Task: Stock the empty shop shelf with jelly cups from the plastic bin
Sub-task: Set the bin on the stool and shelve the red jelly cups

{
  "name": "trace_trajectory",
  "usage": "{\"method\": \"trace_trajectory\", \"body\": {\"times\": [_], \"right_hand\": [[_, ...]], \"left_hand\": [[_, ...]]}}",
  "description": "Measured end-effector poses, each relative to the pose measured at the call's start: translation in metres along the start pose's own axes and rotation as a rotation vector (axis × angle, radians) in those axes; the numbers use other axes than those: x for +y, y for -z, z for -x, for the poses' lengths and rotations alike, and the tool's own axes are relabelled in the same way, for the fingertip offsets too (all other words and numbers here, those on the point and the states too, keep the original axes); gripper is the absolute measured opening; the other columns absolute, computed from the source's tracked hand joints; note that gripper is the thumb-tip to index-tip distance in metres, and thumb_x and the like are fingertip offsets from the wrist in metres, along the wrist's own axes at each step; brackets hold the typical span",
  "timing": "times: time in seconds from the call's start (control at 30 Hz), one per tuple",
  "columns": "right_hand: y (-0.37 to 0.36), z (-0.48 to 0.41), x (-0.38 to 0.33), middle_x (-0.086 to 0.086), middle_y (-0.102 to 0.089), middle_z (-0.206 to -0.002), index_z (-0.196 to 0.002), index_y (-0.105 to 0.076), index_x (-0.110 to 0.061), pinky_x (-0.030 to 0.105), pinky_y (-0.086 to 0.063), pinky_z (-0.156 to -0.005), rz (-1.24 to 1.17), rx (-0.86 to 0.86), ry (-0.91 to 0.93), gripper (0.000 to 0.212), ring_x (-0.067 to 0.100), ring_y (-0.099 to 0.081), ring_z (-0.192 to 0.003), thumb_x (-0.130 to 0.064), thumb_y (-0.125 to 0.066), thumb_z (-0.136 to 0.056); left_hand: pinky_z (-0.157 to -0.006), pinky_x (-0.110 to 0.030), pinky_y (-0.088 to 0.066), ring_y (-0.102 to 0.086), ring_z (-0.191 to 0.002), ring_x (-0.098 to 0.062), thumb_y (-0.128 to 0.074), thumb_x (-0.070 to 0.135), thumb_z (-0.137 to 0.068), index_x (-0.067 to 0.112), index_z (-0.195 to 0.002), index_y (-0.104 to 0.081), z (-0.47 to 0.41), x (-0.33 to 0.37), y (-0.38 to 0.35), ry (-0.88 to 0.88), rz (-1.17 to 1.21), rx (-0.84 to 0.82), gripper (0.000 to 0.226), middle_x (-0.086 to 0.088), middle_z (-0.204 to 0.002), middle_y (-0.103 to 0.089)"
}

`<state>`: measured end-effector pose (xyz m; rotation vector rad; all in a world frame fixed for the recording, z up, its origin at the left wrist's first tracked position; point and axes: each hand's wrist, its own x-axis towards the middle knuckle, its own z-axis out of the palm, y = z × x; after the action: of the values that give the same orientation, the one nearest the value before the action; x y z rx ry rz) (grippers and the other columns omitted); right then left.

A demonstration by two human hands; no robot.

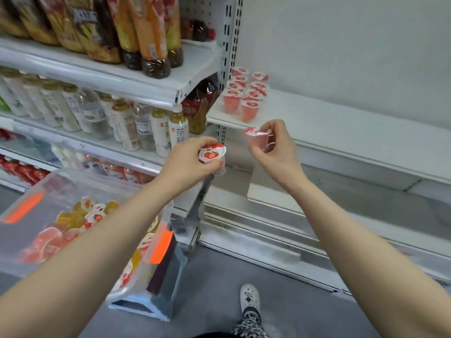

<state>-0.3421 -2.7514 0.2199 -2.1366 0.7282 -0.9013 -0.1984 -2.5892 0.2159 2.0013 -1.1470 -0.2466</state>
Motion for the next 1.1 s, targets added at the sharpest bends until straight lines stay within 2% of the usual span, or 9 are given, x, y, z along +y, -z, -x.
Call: {"method": "trace_trajectory", "body": {"times": [0.1,0.2,0.33,0.47,0.63,0.77,0.87,1.0,1.1], "right_hand": [[0.033,-0.039,0.023,-0.01,-0.062,-0.094,-0.097,-0.048,-0.027,0.033,-0.051,-0.07,0.052,0.022,0.008,0.026,0.011,-0.059,-0.077,-0.026,-0.066,-0.078],[0.062,-0.081,0.048,-0.007,-0.062,-0.098,-0.097,-0.049,-0.027,0.04,-0.053,-0.076,0.067,0.021,0.009,0.026,0.015,-0.061,-0.079,-0.025,-0.064,-0.076],[0.088,-0.135,0.077,-0.009,-0.063,-0.098,-0.097,-0.05,-0.027,0.038,-0.053,-0.076,0.048,-0.011,-0.008,0.024,0.016,-0.062,-0.079,-0.026,-0.067,-0.08],[0.096,-0.18,0.106,-0.01,-0.064,-0.098,-0.097,-0.052,-0.027,0.034,-0.052,-0.075,0.074,-0.041,0.034,0.026,0.015,-0.063,-0.08,-0.031,-0.071,-0.079],[0.092,-0.223,0.131,-0.008,-0.064,-0.096,-0.098,-0.054,-0.024,0.028,-0.048,-0.068,0.087,-0.122,0.076,0.029,0.015,-0.063,-0.079,-0.03,-0.074,-0.078],[0.079,-0.251,0.148,-0.008,-0.064,-0.094,-0.098,-0.055,-0.022,0.032,-0.049,-0.071,0.094,-0.169,0.087,0.028,0.018,-0.062,-0.08,-0.025,-0.074,-0.078],[0.067,-0.268,0.158,-0.002,-0.065,-0.093,-0.097,-0.055,-0.022,0.034,-0.049,-0.072,0.103,-0.197,0.099,0.029,0.021,-0.061,-0.08,-0.023,-0.075,-0.076],[0.048,-0.286,0.169,-0.005,-0.065,-0.093,-0.096,-0.052,-0.025,0.032,-0.049,-0.071,0.109,-0.243,0.128,0.031,0.018,-0.06,-0.079,-0.026,-0.076,-0.077],[0.038,-0.296,0.175,-0.007,-0.067,-0.098,-0.098,-0.053,-0.027,0.037,-0.052,-0.076,0.101,-0.24,0.129,0.029,0.017,-0.061,-0.086,-0.029,-0.074,-0.078]], "left_hand": [[-0.088,-0.027,-0.047,-0.06,-0.101,-0.008,-0.069,0.045,-0.075,0.03,-0.119,-0.063,-0.037,0.034,-0.019,-0.069,-0.052,0.019,0.047,0.01,-0.114,-0.065],[-0.091,-0.027,-0.044,-0.057,-0.108,-0.009,-0.067,0.045,-0.075,0.03,-0.121,-0.062,-0.074,0.062,-0.038,-0.109,-0.107,0.025,0.049,0.009,-0.118,-0.065],[-0.096,-0.024,-0.039,-0.054,-0.117,-0.007,-0.067,0.044,-0.079,0.028,-0.127,-0.061,-0.123,0.089,-0.063,-0.156,-0.185,0.066,0.051,0.012,-0.125,-0.063],[-0.092,-0.029,-0.044,-0.057,-0.113,-0.013,-0.065,0.042,-0.079,0.027,-0.122,-0.063,-0.165,0.106,-0.083,-0.173,-0.271,0.088,0.045,0.008,-0.12,-0.066],[-0.087,-0.029,-0.047,-0.059,-0.108,-0.018,-0.067,0.039,-0.078,0.024,-0.118,-0.065,-0.2,0.111,-0.104,-0.159,-0.319,0.119,0.042,0.003,-0.115,-0.068],[-0.091,-0.037,-0.048,-0.056,-0.111,-0.018,-0.067,0.042,-0.078,0.027,-0.123,-0.06,-0.218,0.109,-0.115,-0.113,-0.362,0.085,0.048,0.004,-0.118,-0.065],[-0.095,-0.034,-0.044,-0.053,-0.115,-0.017,-0.067,0.04,-0.08,0.028,-0.127,-0.057,-0.229,0.108,-0.118,-0.095,-0.382,0.068,0.05,0.005,-0.124,-0.062],[-0.097,-0.031,-0.041,-0.051,-0.117,-0.018,-0.067,0.033,-0.08,0.024,-0.129,-0.057,-0.242,0.11,-0.12,-0.097,-0.388,0.075,0.051,0.002,-0.127,-0.06],[-0.096,-0.038,-0.045,-0.055,-0.113,-0.021,-0.067,0.034,-0.078,0.021,-0.127,-0.058,-0.253,0.108,-0.122,-0.111,-0.41,0.077,0.052,0.001,-0.125,-0.062]]}}
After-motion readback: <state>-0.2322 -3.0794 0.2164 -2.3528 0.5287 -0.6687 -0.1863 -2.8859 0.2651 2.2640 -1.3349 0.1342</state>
